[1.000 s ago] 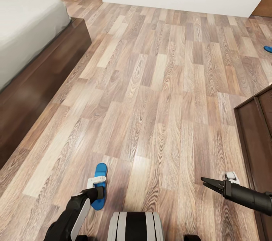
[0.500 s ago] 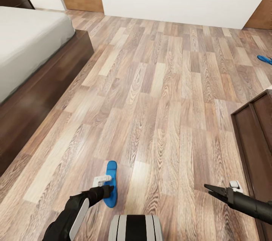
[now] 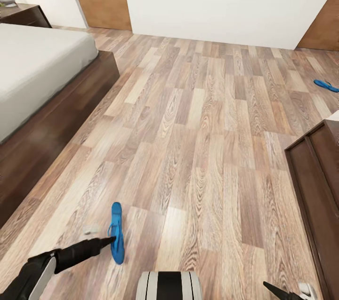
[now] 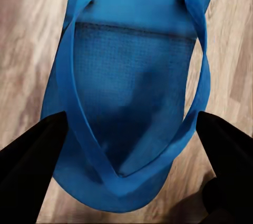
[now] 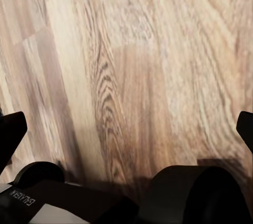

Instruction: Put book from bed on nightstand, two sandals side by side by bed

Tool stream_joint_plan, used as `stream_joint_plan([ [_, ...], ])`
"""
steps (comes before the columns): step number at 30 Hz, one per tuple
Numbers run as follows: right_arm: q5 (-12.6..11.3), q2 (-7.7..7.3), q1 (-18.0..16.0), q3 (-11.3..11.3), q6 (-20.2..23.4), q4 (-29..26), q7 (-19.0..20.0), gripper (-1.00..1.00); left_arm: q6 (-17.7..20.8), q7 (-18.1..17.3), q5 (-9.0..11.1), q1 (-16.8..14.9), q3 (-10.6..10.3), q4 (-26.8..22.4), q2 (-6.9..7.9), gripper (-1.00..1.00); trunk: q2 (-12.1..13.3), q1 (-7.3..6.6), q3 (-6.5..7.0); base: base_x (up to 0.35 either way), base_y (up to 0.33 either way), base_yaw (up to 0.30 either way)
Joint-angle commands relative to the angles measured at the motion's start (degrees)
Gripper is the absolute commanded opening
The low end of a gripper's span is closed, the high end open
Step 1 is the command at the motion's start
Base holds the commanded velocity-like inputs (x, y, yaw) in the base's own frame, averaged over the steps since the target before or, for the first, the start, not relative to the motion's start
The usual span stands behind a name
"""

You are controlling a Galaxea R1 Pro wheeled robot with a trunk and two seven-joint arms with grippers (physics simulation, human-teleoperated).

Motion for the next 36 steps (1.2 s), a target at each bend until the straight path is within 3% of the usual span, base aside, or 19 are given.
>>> stream_joint_plan([
  [1,-0.24,0.05,-0.02,-0.09,0.34,0.37,0.17,1.0,0.2,-3.13,0.65,0.18,1.18,2.26,0.72,-1.0,0.0,-0.04,0.2,0.0,0.0,0.0],
  [4,-0.24,0.11,-0.01,-0.09,-0.25,1.94,0.16,1.0,-3.44,-8.52,0.65,0.43,3.4,7.02,2.45,-1.0,0.04,-0.11,0.86,0.0,0.0,0.0],
  [10,-0.24,0.32,-0.01,-0.01,-2.39,3.74,0.1,1.0,-8.16,-9.82,0.56,0.49,3.98,13.14,2.77,-1.0,0.12,-0.27,2.19,0.0,0.0,0.0],
  [19,-0.02,0.39,-0.01,-0.01,-3.86,3.9,-0.31,1.0,-8.73,-10.0,0.63,0.5,3.97,13.86,2.55,-1.0,0.24,-0.5,4.19,0.0,0.0,0.0],
  [24,2.44,0.39,-0.01,-0.01,-6.08,3.89,-0.33,1.0,-8.76,-9.83,0.59,0.5,3.99,13.88,2.54,-1.0,0.31,-0.63,5.3,0.0,0.0,0.0],
  [30,2.99,0.42,-0.01,0.02,-6.31,3.9,-0.36,1.0,-8.78,-9.77,0.55,0.5,3.85,13.88,2.47,-1.0,0.39,-0.78,6.62,0.0,0.0,0.0],
  [33,3.01,0.44,-0.01,0.05,-6.32,3.91,-0.37,1.0,-8.83,-9.44,0.51,0.5,3.79,14.72,1.31,-1.0,0.43,-0.86,7.29,0.0,0.0,0.0],
  [36,3.01,0.42,-0.01,0.04,-6.32,3.91,-0.37,1.0,-8.85,-9.41,0.48,0.5,3.8,15.28,1.18,-1.0,0.47,-0.94,7.95,0.0,0.0,0.0],
])
